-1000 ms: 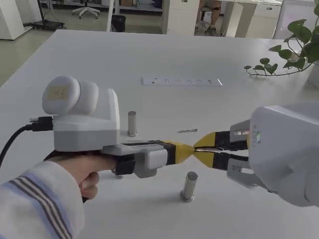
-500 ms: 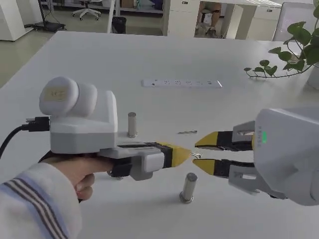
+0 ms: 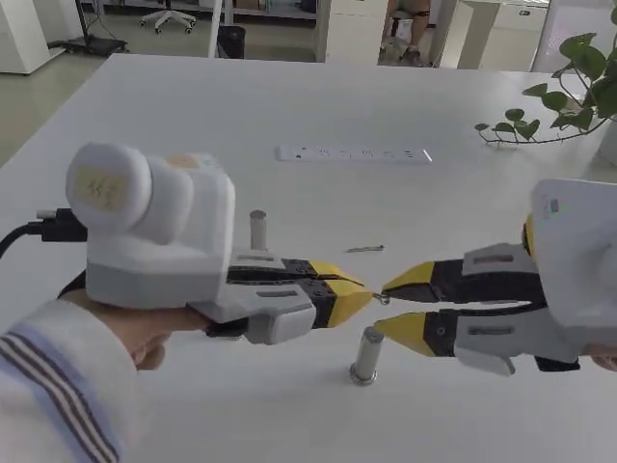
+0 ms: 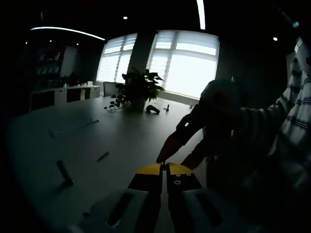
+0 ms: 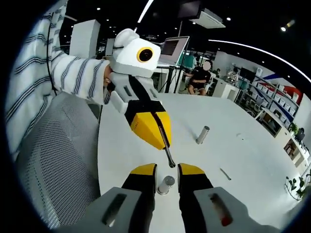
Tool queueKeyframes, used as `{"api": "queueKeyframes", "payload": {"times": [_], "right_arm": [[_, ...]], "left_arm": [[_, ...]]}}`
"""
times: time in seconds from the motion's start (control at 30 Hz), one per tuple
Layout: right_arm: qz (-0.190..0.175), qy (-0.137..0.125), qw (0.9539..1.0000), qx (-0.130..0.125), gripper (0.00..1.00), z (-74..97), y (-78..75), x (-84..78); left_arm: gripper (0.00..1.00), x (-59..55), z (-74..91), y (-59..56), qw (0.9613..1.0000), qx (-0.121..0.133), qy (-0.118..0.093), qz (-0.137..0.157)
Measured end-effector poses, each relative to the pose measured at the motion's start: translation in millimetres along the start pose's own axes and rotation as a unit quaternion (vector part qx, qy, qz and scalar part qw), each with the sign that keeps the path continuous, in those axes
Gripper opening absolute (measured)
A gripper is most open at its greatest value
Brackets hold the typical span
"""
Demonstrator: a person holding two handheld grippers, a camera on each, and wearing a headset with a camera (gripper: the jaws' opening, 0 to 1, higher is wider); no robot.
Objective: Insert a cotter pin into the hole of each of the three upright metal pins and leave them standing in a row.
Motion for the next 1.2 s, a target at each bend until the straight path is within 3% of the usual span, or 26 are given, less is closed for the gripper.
{"api": "queueKeyframes", "payload": {"times": [0.07,0.1,0.2,0.4,0.7,0.87,1.2], "right_arm": [[-0.012,-0.004,0.9999,0.002,0.12,-0.3,0.1,-1.7],[-0.026,-0.009,0.9996,0.01,0.12,-1.1,2.1,-2.1],[-0.045,-0.025,0.9985,0.02,0.11,-2.3,5.0,-1.9],[-0.055,-0.025,0.9977,0.031,0.05,-4.5,10.5,-4.0],[-0.055,-0.022,0.9972,0.045,0.0,-2.5,14.9,-5.7],[-0.052,-0.016,0.9971,0.052,0.0,0.9,15.5,-7.4],[-0.044,-0.008,0.9968,0.066,0.0,10.9,19.2,-10.1]], "left_arm": [[0.0,1.5,0.0,-3.3,0.9999,-0.011,0.0,-0.009],[0.0,2.2,0.3,-4.3,0.9993,-0.019,0.003,-0.032],[0.0,2.0,0.8,-8.8,0.9974,-0.034,0.009,-0.064],[0.0,0.9,0.2,-14.0,0.9939,-0.058,0.013,-0.093],[0.0,-3.9,-1.7,-15.5,0.9915,-0.07,0.027,-0.107],[0.0,-6.5,-4.2,-18.9,0.9873,-0.076,0.037,-0.134],[0.0,-15.6,-8.4,-21.8,0.9836,-0.092,0.057,-0.144]]}}
Point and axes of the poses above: the centre of the closed fingertips' face, and the gripper's own axes: z roughly backward along the fingers, y roughly to its left, x roughly out of its top, the point moved 7 cm from there along z, roughly backward along the fingers, and after that the axes turned 7 degrees about -y, right-handed, at the moved point
